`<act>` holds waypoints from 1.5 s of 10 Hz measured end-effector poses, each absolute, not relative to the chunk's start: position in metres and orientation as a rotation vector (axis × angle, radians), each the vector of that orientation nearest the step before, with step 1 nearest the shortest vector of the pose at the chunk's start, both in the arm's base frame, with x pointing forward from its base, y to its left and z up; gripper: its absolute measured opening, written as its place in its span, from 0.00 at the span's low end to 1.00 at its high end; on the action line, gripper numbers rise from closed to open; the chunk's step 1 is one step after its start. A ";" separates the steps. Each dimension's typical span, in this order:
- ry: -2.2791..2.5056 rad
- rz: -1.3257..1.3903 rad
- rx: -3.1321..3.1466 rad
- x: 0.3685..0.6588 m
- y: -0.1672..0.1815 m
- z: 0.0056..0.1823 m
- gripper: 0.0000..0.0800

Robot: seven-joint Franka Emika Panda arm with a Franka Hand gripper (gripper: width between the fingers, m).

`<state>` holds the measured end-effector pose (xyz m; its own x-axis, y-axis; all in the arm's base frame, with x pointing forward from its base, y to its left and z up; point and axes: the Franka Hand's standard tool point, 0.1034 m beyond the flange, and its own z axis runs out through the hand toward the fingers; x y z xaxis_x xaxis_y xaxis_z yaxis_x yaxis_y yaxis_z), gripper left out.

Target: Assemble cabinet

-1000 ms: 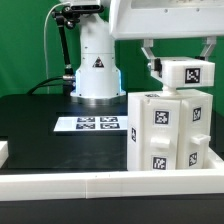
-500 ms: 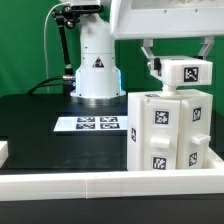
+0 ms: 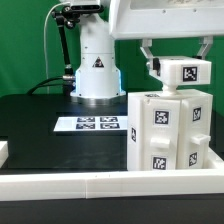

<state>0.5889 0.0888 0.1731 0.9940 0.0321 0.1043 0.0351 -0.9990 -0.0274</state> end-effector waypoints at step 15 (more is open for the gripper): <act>-0.077 -0.246 -3.112 0.593 0.075 0.156 0.70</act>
Offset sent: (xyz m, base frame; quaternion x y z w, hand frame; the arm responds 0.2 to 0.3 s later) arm -0.0045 -0.0162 -0.0066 -0.0104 0.0095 -0.0193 0.9997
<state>0.5932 0.0752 0.1559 0.9864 0.0479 0.1574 0.0509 -0.9986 -0.0154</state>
